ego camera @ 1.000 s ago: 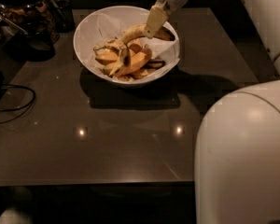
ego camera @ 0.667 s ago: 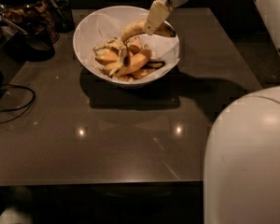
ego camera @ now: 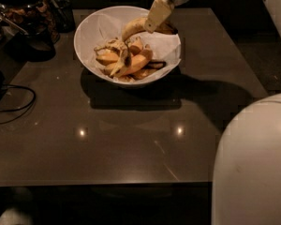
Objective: Pick banana from white bowl
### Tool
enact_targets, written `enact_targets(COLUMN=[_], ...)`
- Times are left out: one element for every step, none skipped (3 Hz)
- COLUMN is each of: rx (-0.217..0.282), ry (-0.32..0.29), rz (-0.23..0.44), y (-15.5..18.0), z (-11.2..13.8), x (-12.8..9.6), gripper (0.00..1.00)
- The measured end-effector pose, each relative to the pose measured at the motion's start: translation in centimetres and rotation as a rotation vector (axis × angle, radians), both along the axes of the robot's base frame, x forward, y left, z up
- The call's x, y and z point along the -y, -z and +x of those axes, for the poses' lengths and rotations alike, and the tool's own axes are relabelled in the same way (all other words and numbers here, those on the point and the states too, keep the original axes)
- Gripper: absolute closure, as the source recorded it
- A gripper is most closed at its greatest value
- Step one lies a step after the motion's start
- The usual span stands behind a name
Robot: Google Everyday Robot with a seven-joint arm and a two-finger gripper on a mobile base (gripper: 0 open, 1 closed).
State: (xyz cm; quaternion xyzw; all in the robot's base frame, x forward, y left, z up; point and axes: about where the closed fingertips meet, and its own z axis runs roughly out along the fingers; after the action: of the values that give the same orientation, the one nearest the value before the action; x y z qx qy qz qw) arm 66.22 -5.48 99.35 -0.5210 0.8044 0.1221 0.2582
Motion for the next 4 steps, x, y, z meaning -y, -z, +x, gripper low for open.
enact_targets(rx=[0.018,0.037,0.049,0.049], ry=[0.015,0.046,0.094,0.075], rz=[0.058,0.109,0.134,0.13], y=[-1.4,-2.2,-1.9,-2.2], z=[-1.8,-4.0,-5.0,-4.9], x=[0.6,2.3,4.4,3.5], gripper=[1.0,1.0,1.0,1.0])
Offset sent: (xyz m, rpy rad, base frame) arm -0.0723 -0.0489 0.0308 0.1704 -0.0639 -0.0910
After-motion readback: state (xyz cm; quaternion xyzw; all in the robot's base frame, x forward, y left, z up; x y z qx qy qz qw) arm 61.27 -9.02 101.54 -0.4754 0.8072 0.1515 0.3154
